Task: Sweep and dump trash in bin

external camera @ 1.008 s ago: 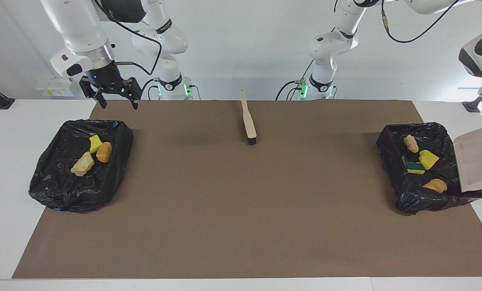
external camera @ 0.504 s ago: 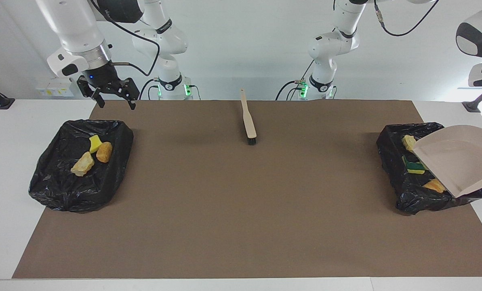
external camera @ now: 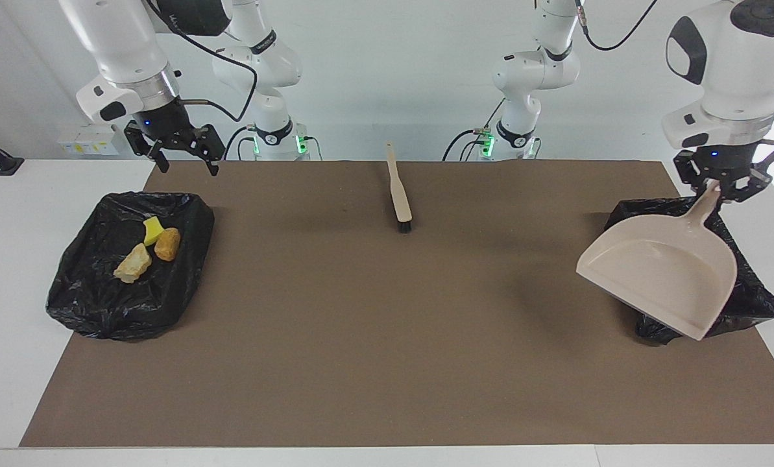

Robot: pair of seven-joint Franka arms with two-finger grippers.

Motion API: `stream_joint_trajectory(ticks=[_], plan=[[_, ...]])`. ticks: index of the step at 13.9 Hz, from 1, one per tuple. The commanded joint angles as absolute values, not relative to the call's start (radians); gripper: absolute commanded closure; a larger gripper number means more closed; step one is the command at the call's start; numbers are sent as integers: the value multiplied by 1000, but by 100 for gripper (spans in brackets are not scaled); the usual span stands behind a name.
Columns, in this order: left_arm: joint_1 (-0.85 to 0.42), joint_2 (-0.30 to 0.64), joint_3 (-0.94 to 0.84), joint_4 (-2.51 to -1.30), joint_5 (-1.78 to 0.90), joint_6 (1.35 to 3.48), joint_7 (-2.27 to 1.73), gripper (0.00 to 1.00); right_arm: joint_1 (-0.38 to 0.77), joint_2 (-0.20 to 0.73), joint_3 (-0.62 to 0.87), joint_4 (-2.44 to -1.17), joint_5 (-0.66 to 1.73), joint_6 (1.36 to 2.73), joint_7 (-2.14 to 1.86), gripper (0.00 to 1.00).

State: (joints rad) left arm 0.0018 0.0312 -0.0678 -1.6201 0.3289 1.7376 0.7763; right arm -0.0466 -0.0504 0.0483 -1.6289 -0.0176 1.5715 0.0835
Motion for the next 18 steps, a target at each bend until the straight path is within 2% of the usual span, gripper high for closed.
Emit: stream_joint_trajectory(ticks=[1,4,9,11,13,18], plan=[[-134,-20,-49,-1738,224,1750,494,100,-57,-58,51,-1624,2,1563,100,0],[-266,-2,-49,-1785,118,1822,222,100,-58,-58,51,-1624,2,1562,100,0],[-490,202,-49,-1772,46,2032,-162,100,-58,-58,51,-1624,2,1562,100,0],[-506,238,-49,-1778,-41,2144,-294,100,-58,-58,51,-1624,2,1562,100,0],[-554,274,-49,-1784,-52,2160,-404,100,-58,-58,51,-1624,2,1562,100,0],[-617,285,-51,-1825,-54,2219,-492,100,-58,-58,49,-1624,2,1563,100,0]])
